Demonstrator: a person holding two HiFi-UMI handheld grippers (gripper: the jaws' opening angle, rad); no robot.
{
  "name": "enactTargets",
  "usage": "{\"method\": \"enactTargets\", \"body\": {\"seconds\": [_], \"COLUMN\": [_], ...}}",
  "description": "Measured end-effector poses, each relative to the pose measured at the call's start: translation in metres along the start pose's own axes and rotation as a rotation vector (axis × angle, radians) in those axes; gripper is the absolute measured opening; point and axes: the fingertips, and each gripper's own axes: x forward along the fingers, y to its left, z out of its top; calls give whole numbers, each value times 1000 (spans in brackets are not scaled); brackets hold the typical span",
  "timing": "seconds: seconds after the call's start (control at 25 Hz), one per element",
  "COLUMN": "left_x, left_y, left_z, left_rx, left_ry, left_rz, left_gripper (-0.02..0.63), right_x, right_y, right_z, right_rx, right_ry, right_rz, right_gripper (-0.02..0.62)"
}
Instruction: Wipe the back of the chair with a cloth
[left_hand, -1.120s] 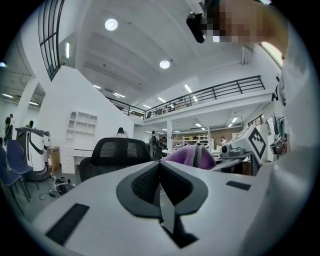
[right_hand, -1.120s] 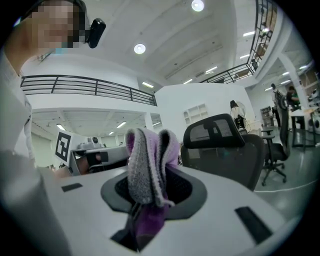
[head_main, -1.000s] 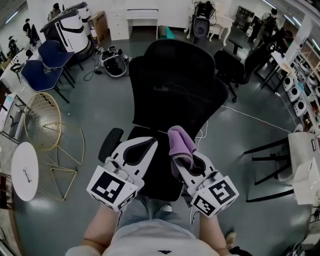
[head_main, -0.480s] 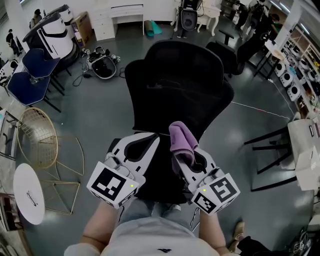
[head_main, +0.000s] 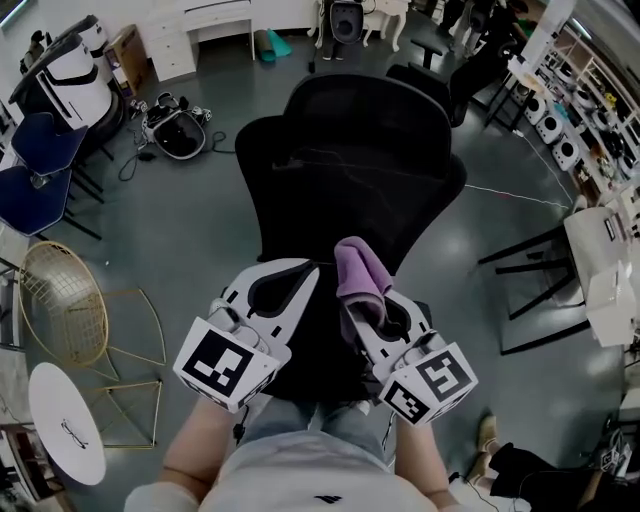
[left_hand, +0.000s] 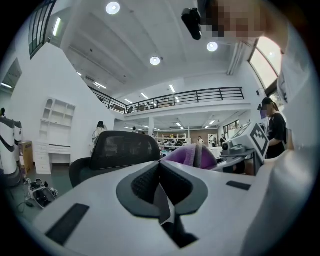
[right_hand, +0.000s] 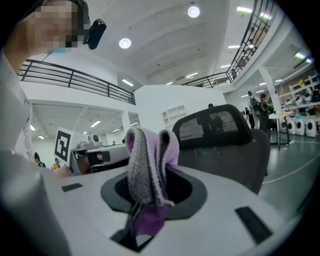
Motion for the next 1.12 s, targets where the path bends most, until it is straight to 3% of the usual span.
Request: {"method": "enactTargets", "body": {"seconds": [0.32, 0.68, 1.12], "left_x": [0, 10, 26], "left_y": [7, 1, -12], "left_z": [-7, -5, -7], "left_rx": [-25, -53, -47], "left_ry": [-3, -18, 6], "left_rz": [-51, -48, 14], "left_gripper": [12, 13, 13], "right_x": [6, -5, -11], "right_y": [6, -5, -23], "right_z": [-5, 1, 0], "right_rx": [5, -16, -11], "right_ry": [19, 41, 42], "right_rz": [-50, -68, 6], "right_gripper": [107, 107, 107]}}
